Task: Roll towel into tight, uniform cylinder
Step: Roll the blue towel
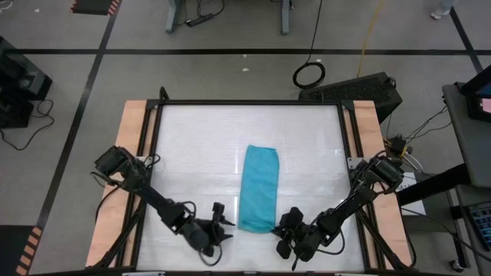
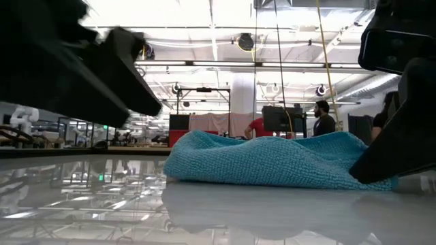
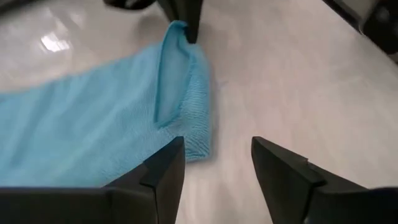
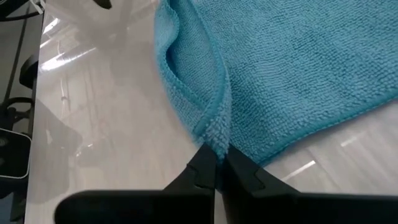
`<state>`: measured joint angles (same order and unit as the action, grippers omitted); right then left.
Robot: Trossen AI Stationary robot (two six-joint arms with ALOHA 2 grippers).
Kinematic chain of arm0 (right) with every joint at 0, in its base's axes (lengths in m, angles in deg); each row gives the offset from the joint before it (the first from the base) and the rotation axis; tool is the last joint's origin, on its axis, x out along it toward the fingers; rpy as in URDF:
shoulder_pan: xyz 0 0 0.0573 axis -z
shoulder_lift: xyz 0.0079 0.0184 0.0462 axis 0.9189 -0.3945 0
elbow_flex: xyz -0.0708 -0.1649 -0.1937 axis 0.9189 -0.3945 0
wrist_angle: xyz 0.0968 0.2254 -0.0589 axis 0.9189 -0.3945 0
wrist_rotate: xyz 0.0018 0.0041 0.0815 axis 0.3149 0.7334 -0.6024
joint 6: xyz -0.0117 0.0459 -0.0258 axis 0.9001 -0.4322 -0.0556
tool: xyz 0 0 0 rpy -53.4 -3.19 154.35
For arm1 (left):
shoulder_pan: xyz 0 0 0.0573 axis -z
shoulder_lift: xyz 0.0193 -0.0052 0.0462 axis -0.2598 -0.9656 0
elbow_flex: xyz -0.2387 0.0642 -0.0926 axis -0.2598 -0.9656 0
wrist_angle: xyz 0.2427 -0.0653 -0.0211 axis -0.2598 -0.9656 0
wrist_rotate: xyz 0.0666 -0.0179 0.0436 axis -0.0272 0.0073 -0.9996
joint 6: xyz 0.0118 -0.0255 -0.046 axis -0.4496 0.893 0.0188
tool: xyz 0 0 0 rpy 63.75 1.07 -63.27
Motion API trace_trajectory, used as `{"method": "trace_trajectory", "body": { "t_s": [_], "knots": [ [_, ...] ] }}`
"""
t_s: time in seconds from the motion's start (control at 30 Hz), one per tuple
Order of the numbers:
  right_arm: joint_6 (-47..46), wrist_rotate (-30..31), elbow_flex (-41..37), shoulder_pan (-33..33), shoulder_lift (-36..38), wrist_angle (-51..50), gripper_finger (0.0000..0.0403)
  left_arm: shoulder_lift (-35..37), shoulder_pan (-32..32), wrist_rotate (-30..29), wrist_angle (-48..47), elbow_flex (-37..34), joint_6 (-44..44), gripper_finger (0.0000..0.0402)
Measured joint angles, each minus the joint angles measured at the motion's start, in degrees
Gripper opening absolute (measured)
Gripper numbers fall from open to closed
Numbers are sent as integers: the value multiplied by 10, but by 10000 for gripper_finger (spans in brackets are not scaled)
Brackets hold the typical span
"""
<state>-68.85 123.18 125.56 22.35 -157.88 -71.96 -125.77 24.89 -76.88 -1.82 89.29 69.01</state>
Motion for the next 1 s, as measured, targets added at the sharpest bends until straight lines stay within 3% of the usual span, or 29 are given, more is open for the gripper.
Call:
{"method": "trace_trajectory", "body": {
  "t_s": [0.13, 0.37, 1.0],
  "knots": [
    [0, 1, 0, 2, 0, 0, 1, 0, 27, -40, 3, 0, -69, 191],
    [1, 1, 0, 9, 0, -1, 1, 0, 37, -41, 21, 0, -146, 191],
    [-2, 3, 0, 10, 0, 4, 1, -15, -6, 45, 6, 0, -328, 191]
  ]
}}
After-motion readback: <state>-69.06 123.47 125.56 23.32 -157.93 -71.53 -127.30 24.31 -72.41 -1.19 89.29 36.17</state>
